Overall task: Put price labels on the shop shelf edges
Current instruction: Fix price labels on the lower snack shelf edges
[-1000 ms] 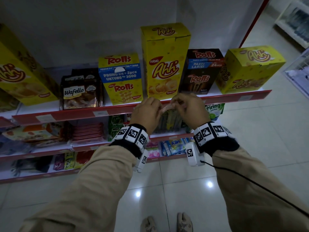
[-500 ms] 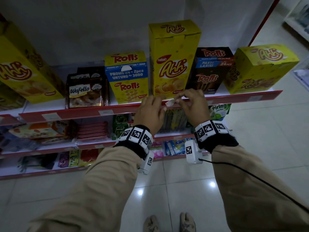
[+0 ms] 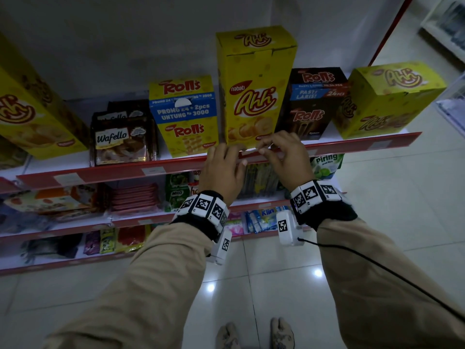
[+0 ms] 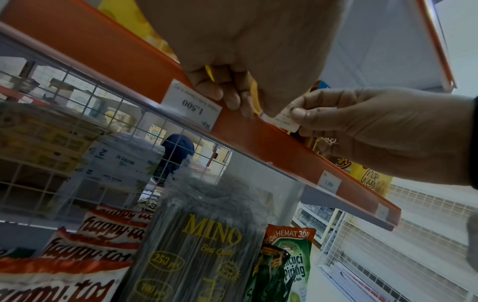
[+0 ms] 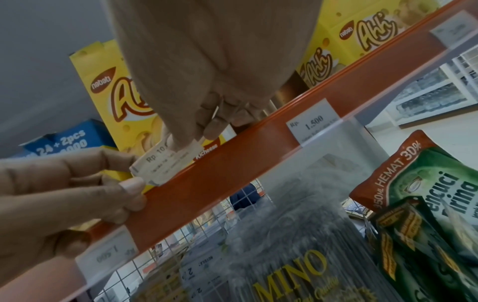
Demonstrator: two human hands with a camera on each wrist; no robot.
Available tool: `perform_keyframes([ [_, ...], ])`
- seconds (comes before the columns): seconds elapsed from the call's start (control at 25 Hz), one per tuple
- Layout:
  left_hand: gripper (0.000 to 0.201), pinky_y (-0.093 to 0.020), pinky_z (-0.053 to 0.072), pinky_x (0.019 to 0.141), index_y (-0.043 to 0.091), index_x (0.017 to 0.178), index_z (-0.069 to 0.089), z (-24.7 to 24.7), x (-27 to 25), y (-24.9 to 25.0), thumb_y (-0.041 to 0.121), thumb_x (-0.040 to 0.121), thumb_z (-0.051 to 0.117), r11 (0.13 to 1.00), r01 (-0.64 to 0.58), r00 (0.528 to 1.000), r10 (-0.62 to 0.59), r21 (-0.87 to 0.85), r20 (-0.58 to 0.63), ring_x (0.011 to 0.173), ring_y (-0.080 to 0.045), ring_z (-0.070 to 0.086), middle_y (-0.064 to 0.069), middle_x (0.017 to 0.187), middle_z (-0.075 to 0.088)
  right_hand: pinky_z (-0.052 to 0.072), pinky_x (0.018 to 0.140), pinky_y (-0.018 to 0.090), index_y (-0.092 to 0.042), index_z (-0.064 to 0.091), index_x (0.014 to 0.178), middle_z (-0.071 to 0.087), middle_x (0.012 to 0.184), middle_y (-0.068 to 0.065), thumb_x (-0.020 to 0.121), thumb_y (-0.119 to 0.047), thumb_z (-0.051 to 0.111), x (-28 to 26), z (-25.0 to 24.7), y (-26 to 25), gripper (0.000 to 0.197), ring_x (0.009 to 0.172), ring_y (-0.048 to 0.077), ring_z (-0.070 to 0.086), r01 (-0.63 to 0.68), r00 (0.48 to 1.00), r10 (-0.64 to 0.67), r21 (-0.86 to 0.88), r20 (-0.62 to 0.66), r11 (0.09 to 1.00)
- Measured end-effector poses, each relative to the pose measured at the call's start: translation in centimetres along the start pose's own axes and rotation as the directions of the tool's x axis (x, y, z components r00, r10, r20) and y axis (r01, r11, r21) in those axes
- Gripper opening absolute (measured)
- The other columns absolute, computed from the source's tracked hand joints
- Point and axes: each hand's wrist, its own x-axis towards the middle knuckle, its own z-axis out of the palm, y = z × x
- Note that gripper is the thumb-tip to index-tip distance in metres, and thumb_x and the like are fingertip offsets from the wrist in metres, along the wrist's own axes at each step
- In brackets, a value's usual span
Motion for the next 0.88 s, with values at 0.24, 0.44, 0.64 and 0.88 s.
perform_keyframes([
  [0.24,0.025,-0.037,0.041,0.070,0.017,0.114,0.062,0.32,-0.07,0.00,0.027,0.095,0.051,0.995,-0.015,1.000,0.017,0.096,-0.023,0.097,-0.030,0.042,-0.012,0.100,0.048,0.038,0.076,0.030,-0.014,0.069,0.093,0.063,0.093,0.003,0.087,-0.011,0.062,-0.57,-0.08,0.36,0.010,0.091,0.024,0.050,0.001,1.000,0.000,-0.050,0.012,0.999],
  [0.44,0.024,-0.037,0.040,0.071,0.018,0.112,0.063,0.63,-0.09,0.09,0.024,0.090,0.056,0.987,-0.018,1.000,0.022,0.160,-0.021,0.099,-0.031,0.043,-0.012,0.101,0.048,0.038,0.079,0.035,-0.010,0.068,0.096,0.063,0.097,0.009,0.085,-0.008,0.062,-0.61,-0.78,0.55,0.013,0.094,0.030,0.050,0.057,0.993,-0.037,-0.184,0.114,0.981],
  [0.64,0.025,-0.040,0.043,0.076,0.016,0.111,0.063,0.62,-0.27,0.18,0.024,0.089,0.056,0.984,-0.026,0.999,0.031,0.177,-0.028,0.099,-0.031,0.044,-0.011,0.102,0.050,0.041,0.081,0.037,-0.008,0.067,0.097,0.058,0.100,0.014,0.085,-0.009,0.064,-0.50,-0.47,0.04,0.012,0.099,0.035,0.049,0.098,0.979,-0.036,-0.306,0.201,0.947],
  [0.88,0.024,-0.040,0.043,0.079,0.017,0.111,0.060,0.47,-0.10,0.14,0.026,0.090,0.052,0.975,-0.029,1.000,0.026,0.219,0.016,0.100,-0.029,0.042,-0.010,0.104,0.049,0.042,0.081,0.041,-0.002,0.065,0.101,0.055,0.104,0.020,0.086,-0.007,0.061,-0.71,-0.46,0.04,0.016,0.102,0.038,0.048,0.102,0.975,-0.022,-0.360,0.221,0.927],
])
